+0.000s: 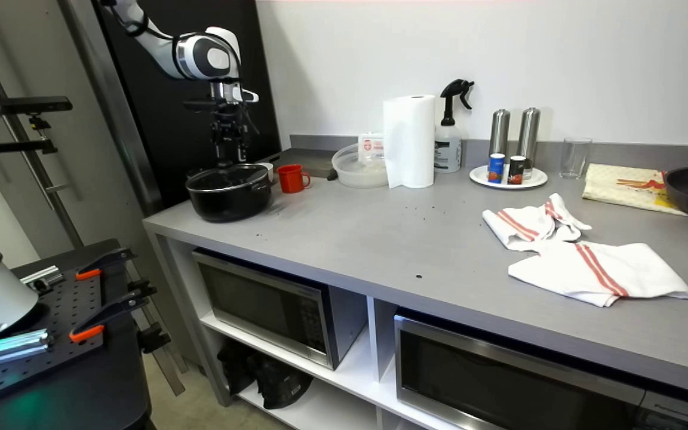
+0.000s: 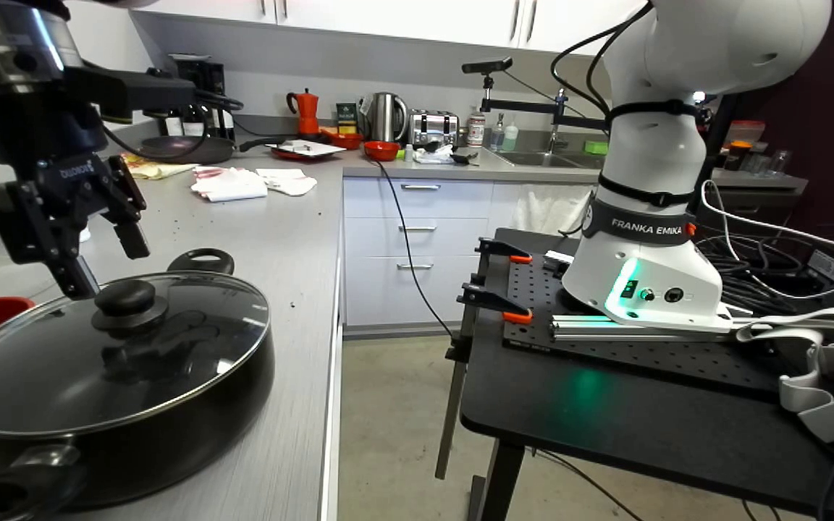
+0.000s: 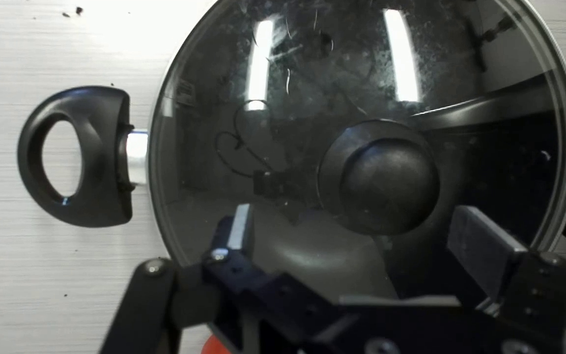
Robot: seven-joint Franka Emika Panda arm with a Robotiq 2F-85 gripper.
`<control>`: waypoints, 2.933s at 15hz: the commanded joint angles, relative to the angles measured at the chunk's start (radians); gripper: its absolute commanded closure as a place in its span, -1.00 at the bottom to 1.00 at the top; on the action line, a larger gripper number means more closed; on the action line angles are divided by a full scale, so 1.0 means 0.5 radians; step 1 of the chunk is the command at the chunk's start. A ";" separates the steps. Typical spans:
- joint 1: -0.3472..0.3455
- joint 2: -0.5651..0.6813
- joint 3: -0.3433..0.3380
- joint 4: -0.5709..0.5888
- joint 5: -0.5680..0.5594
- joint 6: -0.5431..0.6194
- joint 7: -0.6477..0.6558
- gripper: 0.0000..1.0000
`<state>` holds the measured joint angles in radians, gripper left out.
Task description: Remove the glass lid from the top of the black pot.
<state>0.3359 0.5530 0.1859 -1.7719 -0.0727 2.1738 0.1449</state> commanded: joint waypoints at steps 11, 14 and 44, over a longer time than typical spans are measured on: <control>-0.010 0.063 0.009 0.035 0.149 0.012 0.030 -1.00; -0.008 0.056 0.005 0.022 0.167 0.020 0.042 -1.00; 0.003 -0.027 -0.012 -0.015 0.174 -0.021 0.192 0.50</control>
<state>0.3324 0.5741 0.1826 -1.7673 0.0085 2.1730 0.2343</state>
